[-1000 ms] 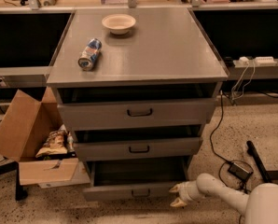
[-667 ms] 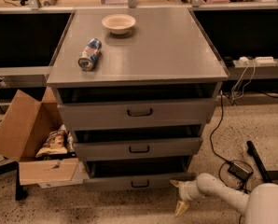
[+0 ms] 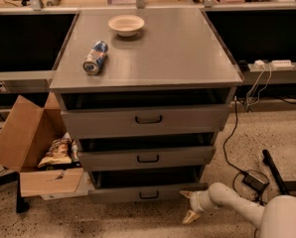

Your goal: Close bottom drawer

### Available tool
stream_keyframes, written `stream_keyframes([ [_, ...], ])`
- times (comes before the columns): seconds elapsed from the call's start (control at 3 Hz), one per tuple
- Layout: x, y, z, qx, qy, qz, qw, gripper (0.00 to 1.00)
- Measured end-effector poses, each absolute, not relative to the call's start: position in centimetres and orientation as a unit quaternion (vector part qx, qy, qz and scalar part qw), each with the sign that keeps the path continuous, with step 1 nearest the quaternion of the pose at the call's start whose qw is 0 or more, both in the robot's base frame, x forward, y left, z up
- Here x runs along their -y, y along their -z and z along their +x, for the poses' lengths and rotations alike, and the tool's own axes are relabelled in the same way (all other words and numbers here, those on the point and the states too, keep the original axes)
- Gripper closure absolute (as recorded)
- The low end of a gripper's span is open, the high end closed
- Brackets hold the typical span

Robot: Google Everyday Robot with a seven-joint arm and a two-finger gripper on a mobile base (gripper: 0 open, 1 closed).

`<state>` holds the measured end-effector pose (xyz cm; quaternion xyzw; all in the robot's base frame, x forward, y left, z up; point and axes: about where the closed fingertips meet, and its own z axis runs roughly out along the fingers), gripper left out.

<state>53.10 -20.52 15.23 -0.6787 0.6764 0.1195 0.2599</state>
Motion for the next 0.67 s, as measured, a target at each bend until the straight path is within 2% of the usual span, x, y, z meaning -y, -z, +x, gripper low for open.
stream_keyframes([
  [0.33, 21.1, -15.3, 56.4, -0.668, -0.092, -0.678, 0.292, 0.49],
  [0.67, 21.6, -15.2, 58.8, -0.667, -0.073, -0.676, 0.306, 0.72],
])
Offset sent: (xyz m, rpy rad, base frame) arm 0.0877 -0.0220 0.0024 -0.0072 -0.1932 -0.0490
